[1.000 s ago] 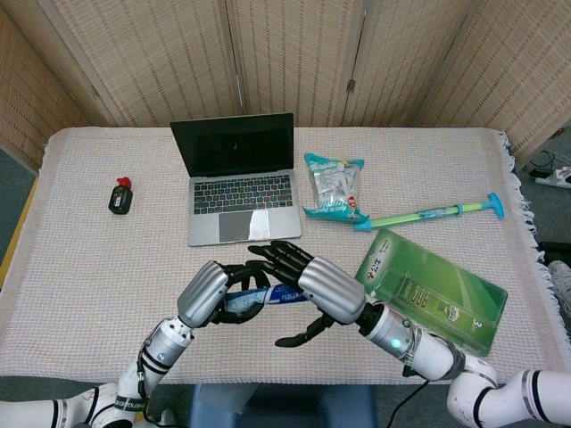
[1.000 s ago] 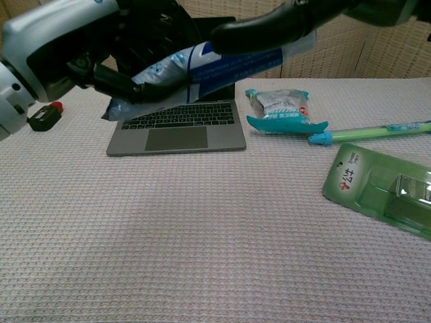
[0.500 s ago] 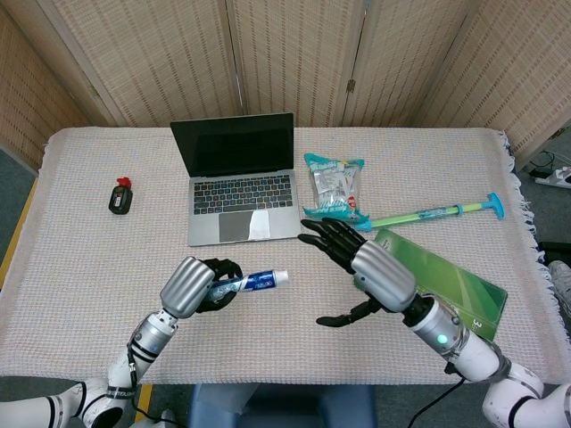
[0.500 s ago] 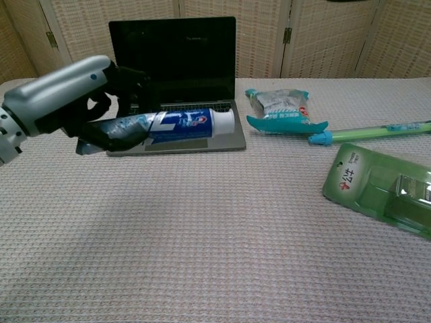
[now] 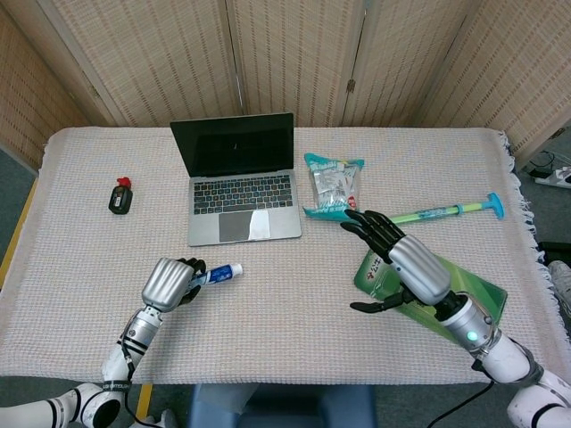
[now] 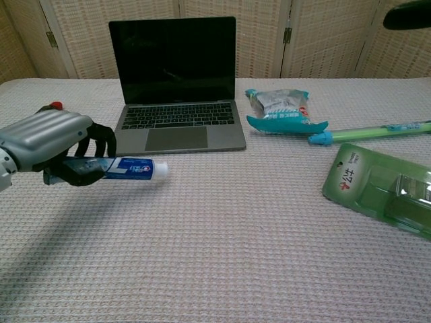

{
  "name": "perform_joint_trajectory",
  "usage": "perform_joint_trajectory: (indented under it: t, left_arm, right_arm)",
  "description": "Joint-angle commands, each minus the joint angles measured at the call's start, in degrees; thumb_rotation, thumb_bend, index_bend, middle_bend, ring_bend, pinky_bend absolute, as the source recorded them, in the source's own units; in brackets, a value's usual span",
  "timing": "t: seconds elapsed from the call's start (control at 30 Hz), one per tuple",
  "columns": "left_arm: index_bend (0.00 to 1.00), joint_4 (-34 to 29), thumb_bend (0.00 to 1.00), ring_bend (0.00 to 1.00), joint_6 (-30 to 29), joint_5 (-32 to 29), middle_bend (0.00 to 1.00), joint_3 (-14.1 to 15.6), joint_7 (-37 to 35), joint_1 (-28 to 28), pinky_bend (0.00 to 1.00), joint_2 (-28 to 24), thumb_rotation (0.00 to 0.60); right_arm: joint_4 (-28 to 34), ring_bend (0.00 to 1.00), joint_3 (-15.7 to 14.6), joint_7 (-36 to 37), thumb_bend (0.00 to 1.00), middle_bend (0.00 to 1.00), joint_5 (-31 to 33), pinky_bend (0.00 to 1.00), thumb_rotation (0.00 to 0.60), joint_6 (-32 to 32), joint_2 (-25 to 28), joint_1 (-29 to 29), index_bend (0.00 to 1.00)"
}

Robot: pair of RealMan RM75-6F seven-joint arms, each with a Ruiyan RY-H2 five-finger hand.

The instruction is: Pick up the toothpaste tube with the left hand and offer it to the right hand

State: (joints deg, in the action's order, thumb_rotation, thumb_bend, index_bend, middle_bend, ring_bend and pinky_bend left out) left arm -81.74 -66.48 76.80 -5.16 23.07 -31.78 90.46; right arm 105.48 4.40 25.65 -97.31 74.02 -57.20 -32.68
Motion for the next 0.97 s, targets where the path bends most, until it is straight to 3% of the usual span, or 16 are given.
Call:
perform_joint_trajectory:
  t: [0.03, 0.17, 0.27, 0.33, 0.5, 0.63, 0.73, 0.97]
  left_arm:
    - [0.5, -0.18, 0.57, 0.56, 1.05, -2.31, 0.65, -0.43, 1.42, 0.5, 0.71, 0.61, 0.6]
    - [0.19, -0.77, 0.39, 0.34, 1.15, -4.02, 0.4, -1.0, 0.74, 0.99, 0.53, 0.81, 0.6]
    - [0.05, -1.74, 0.36, 0.23, 0.96, -4.43, 0.27, -1.47, -1.27, 1.41, 0.41, 0.1, 0.6]
    - [0.01, -2.56, 0.36, 0.2, 0.33, -4.07, 0.24, -1.54, -2.64, 1.9, 0.38, -0.78, 0.6]
    - [0.02, -5.62, 0.35, 0.19, -3.13, -1.94, 0.24, -1.26, -6.31, 4.19, 0.35, -5.08, 0.6]
    - [0.07, -8.7, 0.35, 0.2, -6.06, -1.65, 0.24, -1.13, -9.16, 6.87, 0.34, -9.87, 0.6]
    - [0.1, -11.72, 0.35, 0.2, -7.75, -2.79, 0.24, -0.74, -10.9, 9.48, 0.33, -14.41, 0.6]
    - [0.14, -15.17, 0.35, 0.2, -15.28, -3.01, 0.24, -0.16, -14.65, 16.02, 0.27, -20.42, 0.6]
  right_arm:
    - [-0.88, 0.0, -0.24, 0.46, 0.1, 0.0, 0.36, 0.0, 0.378, 0.06, 0.17, 0.53, 0.0]
    - [-1.8, 0.0, -0.66, 0.45, 0.1, 0.0, 0.72, 0.0, 0.378, 0.08, 0.61, 1.37, 0.0]
    - [-2.41, 0.0, -1.15, 0.36, 0.1, 0.0, 1.09, 0.0, 0.378, 0.36, 1.04, 2.35, 0.0]
    - [-3.03, 0.0, -1.71, 0.05, 0.1, 0.0, 1.21, 0.0, 0.377, 0.62, 1.44, 3.19, 0.0]
    - [-4.7, 0.0, -3.51, -2.95, 0.1, 0.0, 3.13, 0.0, 0.379, 1.11, 2.77, 6.45, 0.0]
    - [-5.89, 0.0, -4.22, -12.29, 0.1, 0.0, 7.08, 0.0, 0.591, 2.35, 3.02, 10.09, 0.0]
    - [-6.66, 0.0, -4.68, -18.62, 0.1, 0.0, 10.01, 0.0, 0.6, 3.86, 2.26, 13.06, 0.0]
    - [-9.83, 0.0, -5.45, -18.67, 0.1, 0.0, 10.81, 0.0, 0.6, 7.68, 0.52, 17.83, 0.0]
